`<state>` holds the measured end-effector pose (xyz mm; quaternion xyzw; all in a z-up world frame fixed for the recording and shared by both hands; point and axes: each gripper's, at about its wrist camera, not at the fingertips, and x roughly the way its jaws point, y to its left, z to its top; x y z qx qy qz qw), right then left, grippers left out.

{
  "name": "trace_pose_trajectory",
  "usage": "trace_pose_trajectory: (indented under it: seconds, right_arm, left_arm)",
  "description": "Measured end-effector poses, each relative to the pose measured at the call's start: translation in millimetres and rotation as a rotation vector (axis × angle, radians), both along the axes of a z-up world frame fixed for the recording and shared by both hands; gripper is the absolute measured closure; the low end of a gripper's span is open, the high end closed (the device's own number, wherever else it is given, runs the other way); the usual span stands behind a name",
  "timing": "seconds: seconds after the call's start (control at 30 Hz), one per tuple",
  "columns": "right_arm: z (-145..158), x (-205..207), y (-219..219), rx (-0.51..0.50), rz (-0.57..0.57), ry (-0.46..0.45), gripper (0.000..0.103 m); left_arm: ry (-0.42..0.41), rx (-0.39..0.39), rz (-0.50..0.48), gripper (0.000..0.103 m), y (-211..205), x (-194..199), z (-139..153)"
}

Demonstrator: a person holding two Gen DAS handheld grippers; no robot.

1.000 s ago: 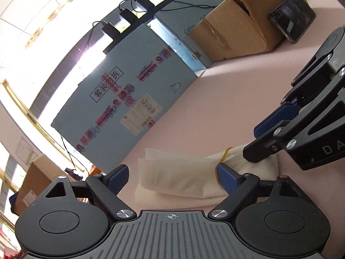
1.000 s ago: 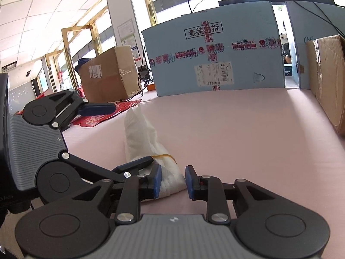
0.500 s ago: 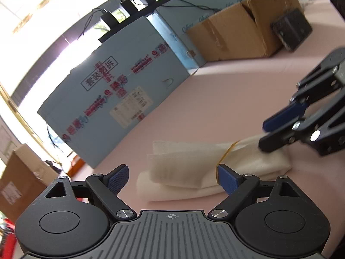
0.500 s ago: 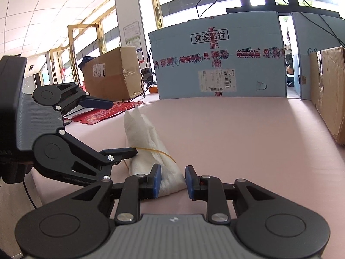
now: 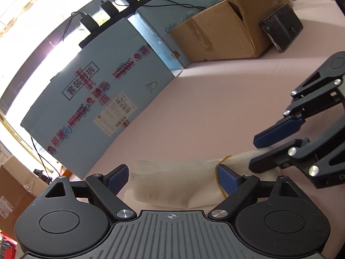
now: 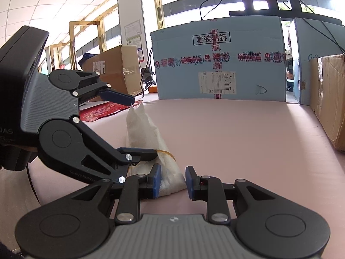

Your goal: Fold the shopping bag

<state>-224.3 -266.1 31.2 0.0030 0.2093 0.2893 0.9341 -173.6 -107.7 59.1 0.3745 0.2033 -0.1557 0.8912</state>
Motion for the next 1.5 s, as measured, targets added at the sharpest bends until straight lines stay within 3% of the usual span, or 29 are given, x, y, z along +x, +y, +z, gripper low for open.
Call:
trace_pose_trajectory:
  seconds: [0.07,0.13,0.27,0.43,0.53,0.63,0.7,0.77,0.83,1.0,1.13,1.3,1.43,1.5]
  right_arm:
    - [-0.2,-1.4,1.3,-0.013,0.002,-0.012,0.075]
    - [-0.2,-3.1,3.5,-0.032,0.006,-0.030,0.076]
    - [-0.3,-5.4,5.6,-0.053,0.006,-0.046,0.076]
    - [1.0,-0.8,3.3,-0.029,-0.005,-0.014,0.075]
    - [2.1,2.7,1.4,-0.010,-0.012,0.013,0.073]
    - [4.4,7.2,-0.5,0.004,-0.012,0.040,0.072]
    - [7.2,12.1,-2.7,0.024,-0.013,0.073,0.072]
    - [10.6,17.7,-4.3,0.044,-0.015,0.110,0.072]
    - [12.1,20.7,-1.7,0.031,-0.015,0.119,0.072]
    - [10.4,20.4,1.1,0.008,-0.022,0.108,0.065]
    - [8.5,19.8,0.6,0.008,-0.031,0.106,0.064]
    - [7.4,20.5,-1.0,0.017,-0.031,0.109,0.064]
    - [7.0,20.8,-1.8,0.021,-0.031,0.105,0.064]
    - [6.6,20.9,-2.2,0.025,-0.031,0.105,0.064]
  left_arm:
    - [0.015,-0.021,0.014,0.012,4.0,12.6,2.7]
    - [0.052,-0.101,0.039,0.012,13.7,27.2,9.6]
    - [0.113,-0.182,0.078,0.012,35.5,48.3,13.0]
    - [0.158,-0.267,-0.064,0.012,53.0,20.4,21.5]
    - [0.127,-0.290,-0.039,0.012,58.9,5.4,22.6]
    - [0.118,-0.328,-0.075,0.011,52.1,-11.5,20.1]
    - [0.118,-0.302,-0.085,0.011,40.3,-16.6,11.7]
    - [0.063,-0.214,-0.046,0.010,26.8,-17.6,-1.5]
    - [0.020,-0.196,0.008,0.010,21.2,-16.8,-2.9]
    - [-0.140,0.045,0.116,0.008,15.3,-17.1,-14.3]
    - [-0.179,0.129,0.120,0.007,19.4,-19.7,-17.2]
    - [-0.171,0.135,0.049,0.007,24.2,-26.6,-13.5]
    - [-0.056,-0.067,-0.041,0.008,31.7,-28.8,7.3]
    - [-0.031,-0.114,-0.047,0.008,34.1,-26.4,10.7]
